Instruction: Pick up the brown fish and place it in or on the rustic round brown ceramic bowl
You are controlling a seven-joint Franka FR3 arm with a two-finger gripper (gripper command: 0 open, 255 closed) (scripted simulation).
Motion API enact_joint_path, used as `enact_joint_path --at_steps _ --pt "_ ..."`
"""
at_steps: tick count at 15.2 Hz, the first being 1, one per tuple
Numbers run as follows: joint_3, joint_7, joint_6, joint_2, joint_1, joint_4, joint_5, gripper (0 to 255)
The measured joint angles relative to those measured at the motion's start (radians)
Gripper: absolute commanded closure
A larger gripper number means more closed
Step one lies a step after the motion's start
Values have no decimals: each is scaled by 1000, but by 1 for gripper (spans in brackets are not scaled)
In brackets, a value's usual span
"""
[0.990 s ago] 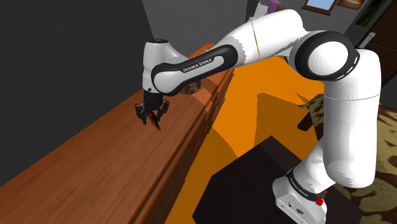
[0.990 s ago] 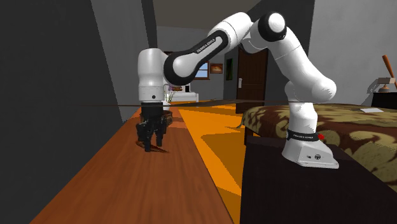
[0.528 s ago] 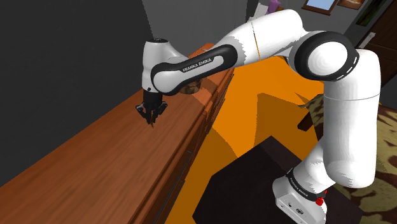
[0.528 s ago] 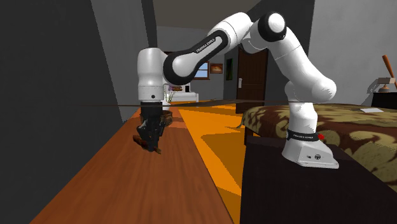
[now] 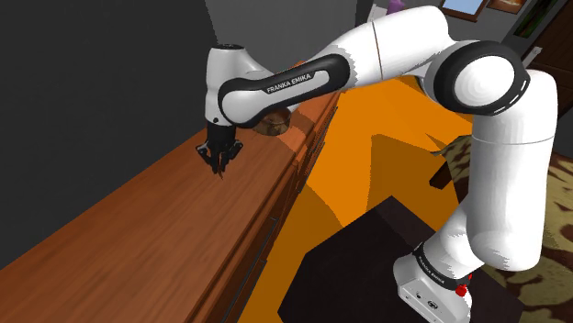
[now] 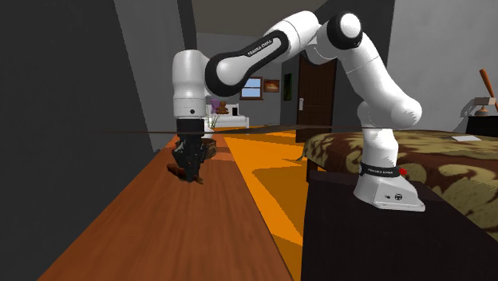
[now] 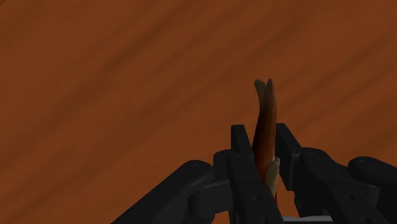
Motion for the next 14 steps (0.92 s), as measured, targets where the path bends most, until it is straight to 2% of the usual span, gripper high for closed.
enact_joint_path --at_steps 14 --pt "15 -2 -150 -74 -7 80 23 255"
